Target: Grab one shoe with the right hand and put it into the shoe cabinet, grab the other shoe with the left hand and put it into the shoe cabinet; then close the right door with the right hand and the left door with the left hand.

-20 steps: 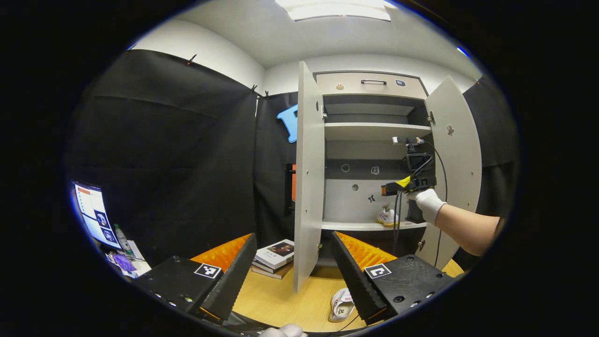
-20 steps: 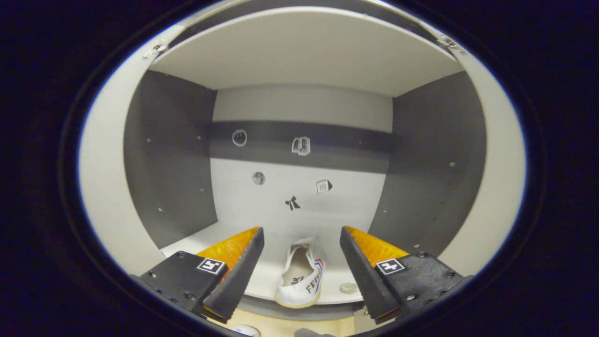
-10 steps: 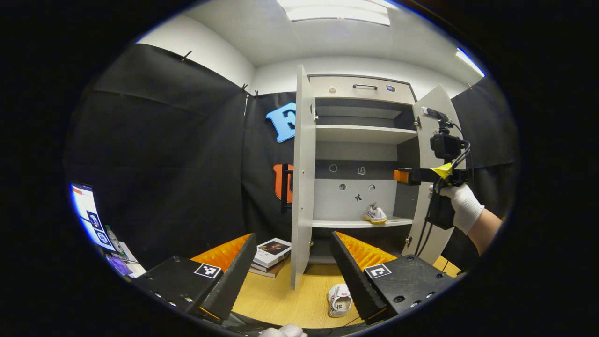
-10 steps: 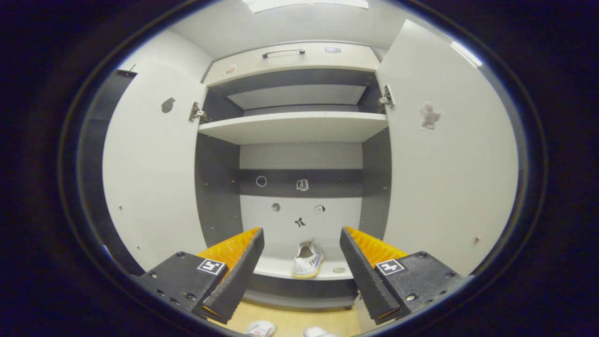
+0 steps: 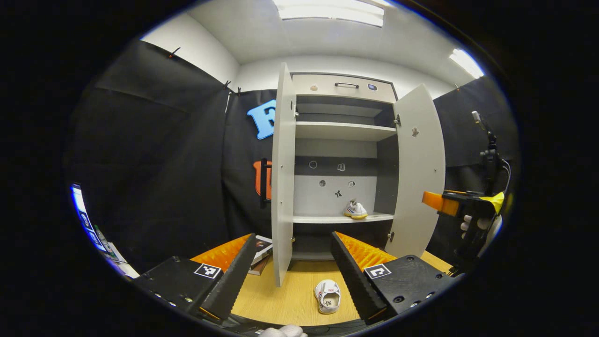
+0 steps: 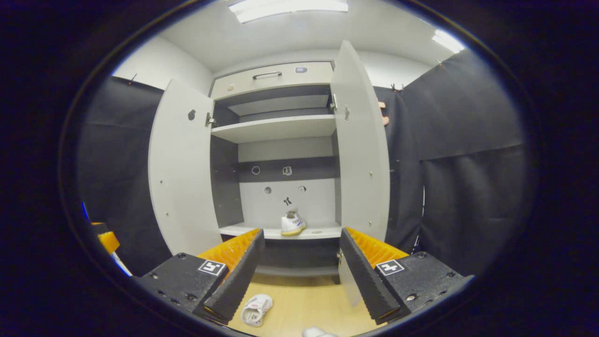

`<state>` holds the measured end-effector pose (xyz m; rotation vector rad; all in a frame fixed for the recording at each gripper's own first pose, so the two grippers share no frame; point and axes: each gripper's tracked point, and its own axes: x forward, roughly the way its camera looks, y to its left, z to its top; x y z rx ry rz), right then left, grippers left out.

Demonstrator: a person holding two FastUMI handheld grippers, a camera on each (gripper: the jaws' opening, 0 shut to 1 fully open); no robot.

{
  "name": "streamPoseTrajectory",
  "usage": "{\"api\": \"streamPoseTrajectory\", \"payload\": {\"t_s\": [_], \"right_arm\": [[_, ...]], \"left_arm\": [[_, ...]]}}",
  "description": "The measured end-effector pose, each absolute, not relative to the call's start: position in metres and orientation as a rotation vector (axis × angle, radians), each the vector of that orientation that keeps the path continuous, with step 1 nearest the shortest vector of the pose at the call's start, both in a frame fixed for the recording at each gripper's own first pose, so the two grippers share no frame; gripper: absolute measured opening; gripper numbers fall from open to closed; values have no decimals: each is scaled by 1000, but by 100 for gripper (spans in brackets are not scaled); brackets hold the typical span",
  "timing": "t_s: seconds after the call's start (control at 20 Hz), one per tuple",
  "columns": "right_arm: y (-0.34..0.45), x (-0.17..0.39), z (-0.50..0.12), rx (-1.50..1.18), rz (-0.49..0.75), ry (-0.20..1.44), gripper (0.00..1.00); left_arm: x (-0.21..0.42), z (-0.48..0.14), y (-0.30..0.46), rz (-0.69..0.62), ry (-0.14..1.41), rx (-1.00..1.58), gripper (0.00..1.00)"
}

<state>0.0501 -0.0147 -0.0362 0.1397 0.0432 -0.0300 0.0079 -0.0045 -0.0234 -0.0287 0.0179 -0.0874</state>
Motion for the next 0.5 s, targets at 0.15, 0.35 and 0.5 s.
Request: {"api": "streamPoseTrajectory", "payload": {"t_s": [0.15, 0.35, 0.5], "right_arm": [[-30, 34, -45, 122, -50, 77, 100], [-39, 28, -45, 100, -52, 92, 100], [-41, 28, -49, 88, -22, 113, 100]], "left_arm": [[16, -32, -22, -123, 37, -30, 95], [36, -72, -50, -188, 61, -20, 95], [45, -136, -67, -208, 168, 7, 95]]}}
